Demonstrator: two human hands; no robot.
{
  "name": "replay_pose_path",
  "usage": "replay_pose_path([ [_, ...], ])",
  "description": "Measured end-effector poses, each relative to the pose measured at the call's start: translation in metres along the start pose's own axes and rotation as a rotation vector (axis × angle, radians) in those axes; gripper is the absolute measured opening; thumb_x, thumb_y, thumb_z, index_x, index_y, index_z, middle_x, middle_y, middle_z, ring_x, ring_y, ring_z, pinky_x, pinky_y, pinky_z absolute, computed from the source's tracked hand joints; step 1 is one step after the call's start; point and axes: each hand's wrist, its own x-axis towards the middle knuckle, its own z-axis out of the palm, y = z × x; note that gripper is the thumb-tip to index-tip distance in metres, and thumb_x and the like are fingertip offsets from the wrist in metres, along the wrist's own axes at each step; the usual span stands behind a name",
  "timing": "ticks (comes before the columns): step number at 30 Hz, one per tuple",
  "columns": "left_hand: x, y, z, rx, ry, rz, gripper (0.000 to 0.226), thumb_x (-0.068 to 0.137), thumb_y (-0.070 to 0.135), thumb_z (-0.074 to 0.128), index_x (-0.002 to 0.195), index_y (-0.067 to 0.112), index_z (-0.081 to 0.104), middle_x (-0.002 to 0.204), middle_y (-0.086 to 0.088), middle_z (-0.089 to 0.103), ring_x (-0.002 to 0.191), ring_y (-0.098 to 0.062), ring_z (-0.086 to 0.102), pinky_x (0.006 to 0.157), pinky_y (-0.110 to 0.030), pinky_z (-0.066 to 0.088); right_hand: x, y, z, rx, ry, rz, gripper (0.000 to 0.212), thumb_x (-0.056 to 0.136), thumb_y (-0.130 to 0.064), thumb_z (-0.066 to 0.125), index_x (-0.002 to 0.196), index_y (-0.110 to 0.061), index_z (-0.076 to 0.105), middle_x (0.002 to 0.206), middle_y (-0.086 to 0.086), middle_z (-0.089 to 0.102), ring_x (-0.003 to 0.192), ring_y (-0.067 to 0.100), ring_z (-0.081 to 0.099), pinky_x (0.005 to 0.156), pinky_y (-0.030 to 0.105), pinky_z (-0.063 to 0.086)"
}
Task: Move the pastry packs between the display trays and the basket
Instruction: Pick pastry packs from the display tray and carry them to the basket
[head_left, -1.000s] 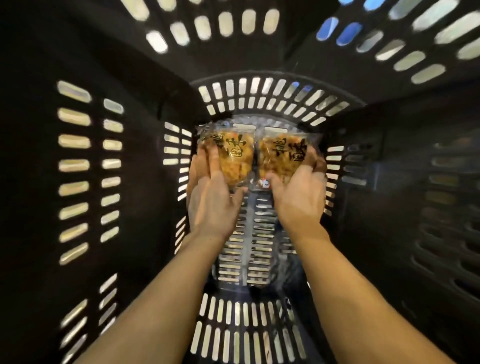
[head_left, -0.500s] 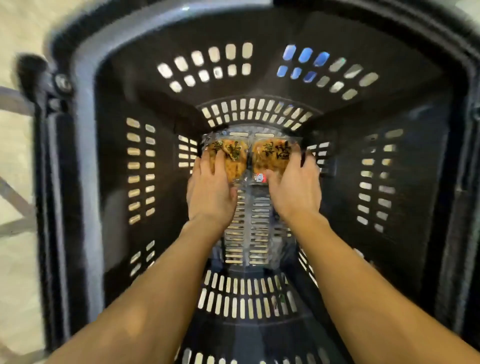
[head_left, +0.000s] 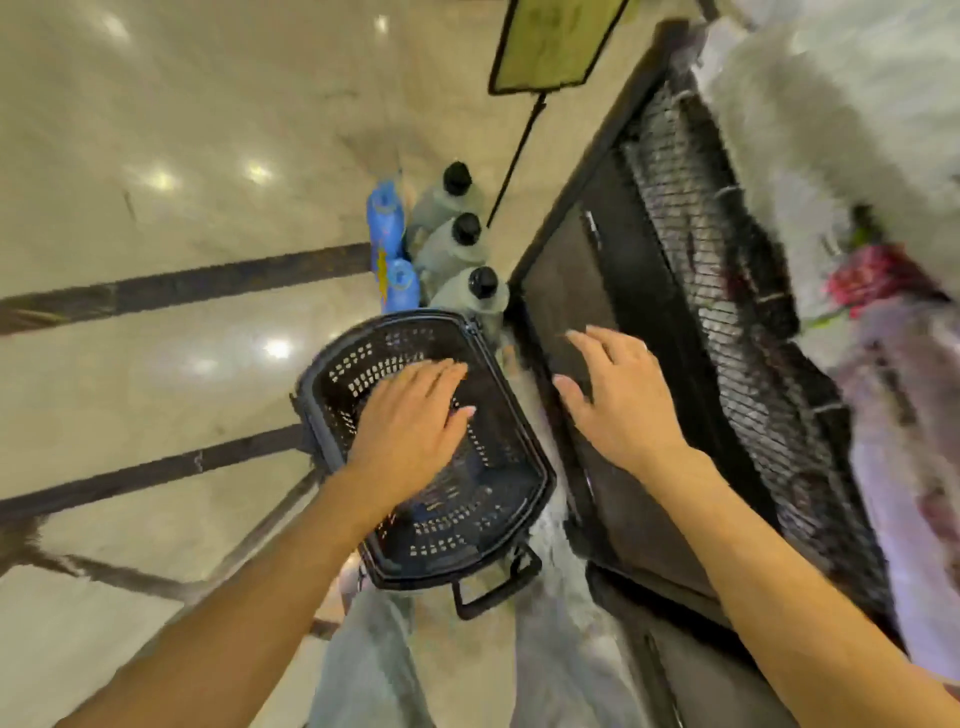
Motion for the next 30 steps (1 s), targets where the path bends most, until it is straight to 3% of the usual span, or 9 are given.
replay_pose_path([
  [7, -0.037, 0.198, -0.087, -0.112, 0.187, 0.471, 0.049, 0.098, 0.049, 0.048, 0.131, 0.015, 0.062, 0.125, -0.003, 0.067, 0.118, -0.024, 0.059, 0.098, -0.04, 0.045, -0.232, 0.045, -0.145, 0.176, 0.491, 0.363, 0.048, 0.096, -0.047, 0.054, 0.132, -0.017, 0.062, 0.133, 0.009, 0.059, 0.12, 0.032, 0.054, 0.095, 0.045, 0.05],
  [12, -0.094, 0.364, -0.082, -0.226, 0.247, 0.784, 0.048, 0.099, 0.046, 0.051, 0.131, 0.012, 0.062, 0.119, -0.004, 0.068, 0.111, -0.023, 0.06, 0.091, -0.038, 0.048, -0.407, 0.089, -0.186, 0.209, 0.765, 0.596, 0.047, 0.095, -0.045, 0.053, 0.13, -0.015, 0.063, 0.131, 0.007, 0.061, 0.125, 0.025, 0.052, 0.105, 0.03, 0.037],
  [16, -0.158, 0.485, -0.032, -0.268, 0.164, 0.971, 0.048, 0.098, 0.045, 0.053, 0.131, 0.011, 0.061, 0.115, -0.005, 0.068, 0.107, -0.025, 0.06, 0.087, -0.039, 0.048, -0.538, 0.137, -0.18, 0.211, 0.804, 0.811, 0.047, 0.095, -0.042, 0.055, 0.135, -0.017, 0.059, 0.132, 0.003, 0.059, 0.124, 0.02, 0.049, 0.111, 0.017, 0.026],
  [21, -0.216, 0.592, 0.02, -0.314, -0.012, 1.134, 0.048, 0.099, 0.042, 0.053, 0.137, 0.013, 0.054, 0.118, -0.005, 0.067, 0.109, -0.024, 0.06, 0.09, -0.035, 0.048, -0.657, 0.187, -0.16, 0.197, 0.865, 1.006, 0.048, 0.098, -0.043, 0.059, 0.136, -0.015, 0.052, 0.126, 0.003, 0.059, 0.119, 0.019, 0.049, 0.099, 0.024, 0.037],
  [25, -0.215, 0.629, 0.043, -0.235, -0.075, 1.13, 0.049, 0.098, 0.047, 0.051, 0.133, 0.013, 0.059, 0.122, -0.002, 0.067, 0.114, -0.02, 0.058, 0.096, -0.029, 0.042, -0.684, 0.214, -0.147, 0.275, 0.83, 1.043, 0.051, 0.096, -0.043, 0.059, 0.141, -0.02, 0.048, 0.129, 0.001, 0.058, 0.121, 0.019, 0.05, 0.097, 0.032, 0.044],
  [30, -0.175, 0.654, 0.057, -0.173, -0.07, 1.108, 0.051, 0.097, 0.05, 0.045, 0.13, 0.014, 0.061, 0.117, -0.002, 0.068, 0.111, -0.023, 0.059, 0.094, -0.042, 0.046, -0.667, 0.25, -0.15, 0.42, 0.757, 1.017, 0.06, 0.094, -0.043, 0.064, 0.147, -0.022, 0.044, 0.137, -0.006, 0.055, 0.133, 0.011, 0.045, 0.106, 0.03, 0.043],
])
